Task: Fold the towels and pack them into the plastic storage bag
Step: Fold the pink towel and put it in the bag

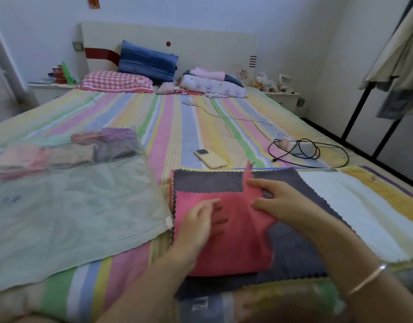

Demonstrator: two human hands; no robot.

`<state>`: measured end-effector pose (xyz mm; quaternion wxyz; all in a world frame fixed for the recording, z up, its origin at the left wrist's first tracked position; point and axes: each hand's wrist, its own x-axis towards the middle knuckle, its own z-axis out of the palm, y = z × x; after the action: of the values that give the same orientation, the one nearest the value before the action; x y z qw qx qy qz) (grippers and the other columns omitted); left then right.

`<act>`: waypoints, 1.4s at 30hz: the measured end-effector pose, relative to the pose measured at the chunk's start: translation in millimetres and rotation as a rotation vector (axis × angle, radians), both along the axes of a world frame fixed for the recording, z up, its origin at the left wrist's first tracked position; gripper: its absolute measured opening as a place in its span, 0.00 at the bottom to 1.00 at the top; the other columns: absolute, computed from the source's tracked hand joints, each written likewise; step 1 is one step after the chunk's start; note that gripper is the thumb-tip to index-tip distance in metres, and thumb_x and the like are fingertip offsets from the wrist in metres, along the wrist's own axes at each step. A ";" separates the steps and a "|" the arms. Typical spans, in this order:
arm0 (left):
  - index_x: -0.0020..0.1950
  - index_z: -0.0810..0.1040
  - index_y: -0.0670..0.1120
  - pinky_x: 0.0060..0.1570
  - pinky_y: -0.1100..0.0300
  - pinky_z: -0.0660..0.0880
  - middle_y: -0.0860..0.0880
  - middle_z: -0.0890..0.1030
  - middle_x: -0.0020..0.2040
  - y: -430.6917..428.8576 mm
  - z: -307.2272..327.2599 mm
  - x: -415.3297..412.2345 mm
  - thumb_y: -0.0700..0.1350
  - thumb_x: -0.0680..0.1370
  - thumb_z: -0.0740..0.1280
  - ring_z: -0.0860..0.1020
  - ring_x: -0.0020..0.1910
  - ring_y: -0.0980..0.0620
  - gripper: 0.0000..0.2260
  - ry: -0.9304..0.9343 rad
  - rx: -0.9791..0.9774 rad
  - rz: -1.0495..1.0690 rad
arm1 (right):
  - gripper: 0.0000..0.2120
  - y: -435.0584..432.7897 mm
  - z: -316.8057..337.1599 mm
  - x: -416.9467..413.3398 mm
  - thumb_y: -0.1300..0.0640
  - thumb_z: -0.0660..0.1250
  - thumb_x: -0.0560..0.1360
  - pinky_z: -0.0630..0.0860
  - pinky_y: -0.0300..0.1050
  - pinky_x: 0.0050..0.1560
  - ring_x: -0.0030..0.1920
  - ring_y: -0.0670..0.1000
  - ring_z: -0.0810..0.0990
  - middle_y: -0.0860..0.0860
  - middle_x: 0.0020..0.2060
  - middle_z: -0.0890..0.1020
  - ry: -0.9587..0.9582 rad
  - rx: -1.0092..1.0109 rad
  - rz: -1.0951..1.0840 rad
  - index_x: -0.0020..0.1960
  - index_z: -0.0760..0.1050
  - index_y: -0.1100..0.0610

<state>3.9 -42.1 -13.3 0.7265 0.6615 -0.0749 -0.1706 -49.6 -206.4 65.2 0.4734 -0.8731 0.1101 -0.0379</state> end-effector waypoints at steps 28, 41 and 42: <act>0.61 0.75 0.41 0.55 0.44 0.78 0.41 0.82 0.53 57.1 -27.3 37.3 0.39 0.72 0.74 0.82 0.49 0.44 0.19 -0.031 0.312 0.165 | 0.15 40.0 -93.2 -45.3 0.46 0.64 0.74 0.67 0.41 0.65 0.66 0.41 0.69 0.37 0.61 0.74 -0.433 -0.630 0.289 0.60 0.75 0.46; 0.73 0.70 0.47 0.69 0.52 0.68 0.49 0.73 0.71 49.4 -50.1 -41.7 0.54 0.77 0.58 0.70 0.71 0.52 0.25 -1.330 0.952 -0.204 | 0.29 23.4 -120.9 -54.3 0.62 0.58 0.64 0.70 0.41 0.65 0.70 0.49 0.68 0.50 0.68 0.71 -0.531 -0.772 0.258 0.65 0.72 0.56; 0.73 0.69 0.46 0.68 0.51 0.69 0.49 0.72 0.72 53.3 -54.6 -39.1 0.56 0.77 0.58 0.69 0.72 0.52 0.27 -1.314 0.997 -0.218 | 0.28 23.8 -123.1 -53.7 0.62 0.58 0.64 0.70 0.41 0.65 0.70 0.49 0.68 0.50 0.68 0.71 -0.540 -0.744 0.244 0.65 0.71 0.56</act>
<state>-35.1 11.1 -67.9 0.1361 0.8596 -0.4632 0.1676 -103.4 -182.6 -57.9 0.1411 -0.9488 -0.1413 -0.2446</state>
